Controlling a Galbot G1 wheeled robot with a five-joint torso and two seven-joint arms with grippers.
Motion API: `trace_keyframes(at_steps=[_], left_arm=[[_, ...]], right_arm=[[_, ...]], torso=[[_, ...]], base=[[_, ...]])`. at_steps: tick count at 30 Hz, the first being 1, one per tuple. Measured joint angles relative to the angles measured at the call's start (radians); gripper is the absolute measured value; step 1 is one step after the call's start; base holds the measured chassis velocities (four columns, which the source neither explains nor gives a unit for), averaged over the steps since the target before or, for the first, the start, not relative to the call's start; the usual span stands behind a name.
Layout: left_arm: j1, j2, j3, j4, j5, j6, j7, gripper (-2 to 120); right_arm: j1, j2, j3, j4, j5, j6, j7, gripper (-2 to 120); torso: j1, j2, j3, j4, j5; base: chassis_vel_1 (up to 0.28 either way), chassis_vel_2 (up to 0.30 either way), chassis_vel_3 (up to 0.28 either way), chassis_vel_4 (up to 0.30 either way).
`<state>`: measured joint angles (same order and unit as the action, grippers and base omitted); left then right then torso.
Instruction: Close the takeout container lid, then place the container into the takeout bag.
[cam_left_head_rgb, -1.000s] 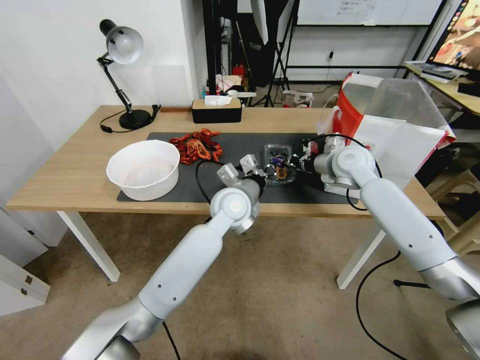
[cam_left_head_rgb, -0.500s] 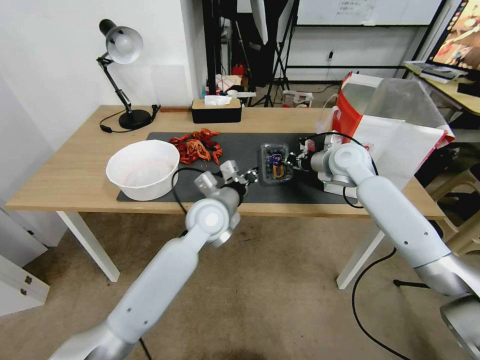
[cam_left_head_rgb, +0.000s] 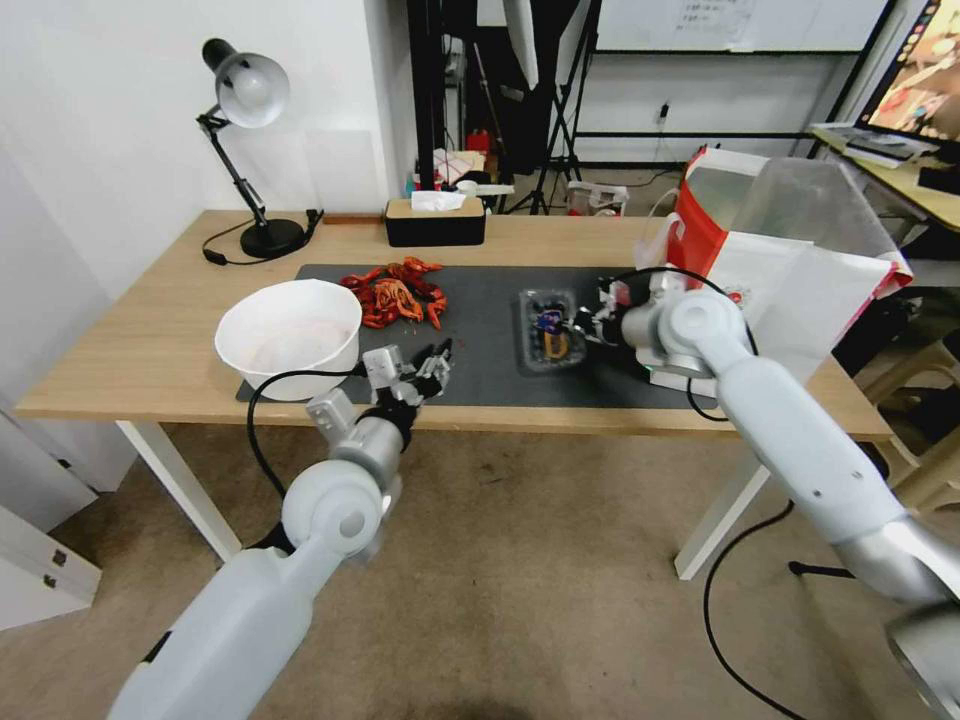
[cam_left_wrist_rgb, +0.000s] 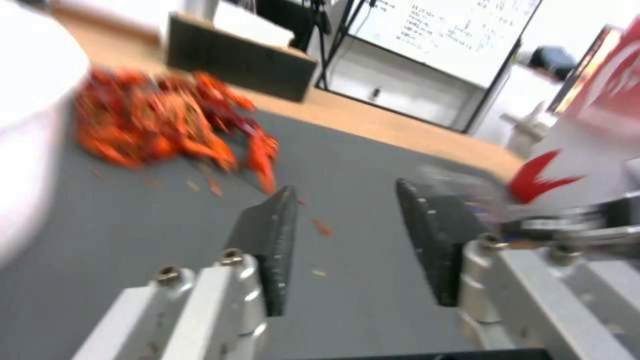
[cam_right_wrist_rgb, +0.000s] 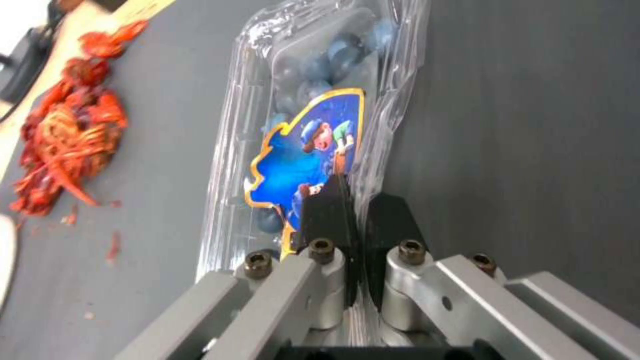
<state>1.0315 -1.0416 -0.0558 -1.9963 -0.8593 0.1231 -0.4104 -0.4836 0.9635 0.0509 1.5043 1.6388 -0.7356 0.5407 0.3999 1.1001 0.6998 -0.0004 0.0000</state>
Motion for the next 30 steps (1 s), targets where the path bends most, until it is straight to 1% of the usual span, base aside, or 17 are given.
trace_keyframes(at_steps=[1,2,3,4,6,7,8,10,11,12,14,15,16,17,21,30], left_arm=[[0.0,0.0,0.0,0.0,0.0,0.0,0.0,45],[0.027,0.022,-0.011,-0.003,0.041,-0.011,0.009,52],[0.052,0.038,-0.021,-0.007,0.066,-0.021,0.013,57],[0.052,0.038,-0.021,-0.007,0.066,-0.021,0.013,57],[0.097,0.059,-0.037,-0.013,0.113,-0.042,0.017,64],[0.097,0.059,-0.037,-0.013,0.113,-0.042,0.017,64],[0.13,0.07,-0.049,-0.015,0.149,-0.061,0.018,69],[0.188,0.08,-0.071,-0.02,0.208,-0.093,0.022,79],[0.188,0.08,-0.071,-0.02,0.208,-0.093,0.022,79],[0.238,0.079,-0.091,-0.025,0.261,-0.114,0.022,87],[0.281,0.073,-0.102,-0.029,0.308,-0.123,0.022,95],[0.281,0.073,-0.102,-0.029,0.308,-0.123,0.022,95],[0.305,0.072,-0.107,-0.031,0.331,-0.125,0.022,99],[0.327,0.069,-0.112,-0.034,0.35,-0.132,0.022,99],[0.369,0.054,-0.136,-0.041,0.373,-0.139,0.022,100],[0.415,0.03,-0.163,-0.042,0.38,-0.145,0.02,100]], right_arm=[[0.0,0.0,0.0,0.0,0.0,0.0,0.0,0],[-0.02,-0.017,0.021,0.014,0.006,0.0,0.003,0],[-0.028,-0.026,0.029,0.019,0.009,0.0,0.002,0],[-0.028,-0.026,0.029,0.019,0.009,0.0,0.002,0],[-0.033,-0.032,0.036,0.023,0.013,0.0,-0.002,0],[-0.033,-0.032,0.036,0.023,0.013,0.0,-0.002,0],[-0.036,-0.035,0.04,0.025,0.014,0.0,-0.007,0],[-0.039,-0.039,0.044,0.028,0.015,0.0,-0.022,0],[-0.039,-0.039,0.044,0.028,0.015,0.0,-0.022,0],[-0.041,-0.04,0.046,0.028,0.014,0.0,-0.037,0],[-0.044,-0.039,0.053,0.028,0.013,0.001,-0.052,0],[-0.044,-0.039,0.053,0.028,0.013,0.001,-0.052,0],[-0.045,-0.037,0.056,0.028,0.008,0.001,-0.062,0],[-0.044,-0.035,0.058,0.028,0.004,0.001,-0.07,0],[-0.036,-0.03,0.06,0.03,-0.009,0.002,-0.1,0],[0.009,-0.031,0.058,0.069,-0.02,0.037,-0.158,0]], torso=[[0.0,0.0,0.0,0.0,0.0],[0.0,0.0,0.0,-0.0011,-0.0002],[0.0,0.0,0.0,-0.0009,0.0],[0.0,0.0,0.0,-0.0009,0.0],[0.0,0.0,0.0,-0.0003,0.0001],[0.0,0.0,0.0,-0.0003,0.0001],[0.0,0.0,0.0,0.0006,0.0],[0.0,0.0,0.0,0.001,-0.0003],[0.0,0.0,0.0,0.001,-0.0003],[0.0,0.0,0.0,0.0008,0.0001],[0.0,0.0,0.0,0.0005,0.0],[0.0,0.0,0.0,0.0005,0.0],[0.0,0.0,0.0,0.0002,0.0001],[0.0,0.0,0.0,0.0003,-0.0001],[0.0,0.0,0.0,0.0005,0.0],[0.0,0.0,0.0,0.0004,0.0]], base=[[0.0,0.0,0.0,0.0],[0.0,0.0,0.0,0.0],[0.0,0.0,0.0,0.0],[0.0,0.0,0.0,0.0],[0.0,0.0,0.0,0.0],[0.0,0.0,0.0,0.0],[0.0,0.0,0.0,0.0],[0.0,0.0,0.0,0.0],[0.0,0.0,0.0,0.0],[0.0,0.0,0.0,0.0],[0.0,0.0,0.0,0.0],[0.0,0.0,0.0,0.0],[0.0,0.0,0.0,0.0],[0.0,0.0,0.0,0.0],[0.0,0.0,0.0,0.0],[0.0,0.0,0.0,0.0]])
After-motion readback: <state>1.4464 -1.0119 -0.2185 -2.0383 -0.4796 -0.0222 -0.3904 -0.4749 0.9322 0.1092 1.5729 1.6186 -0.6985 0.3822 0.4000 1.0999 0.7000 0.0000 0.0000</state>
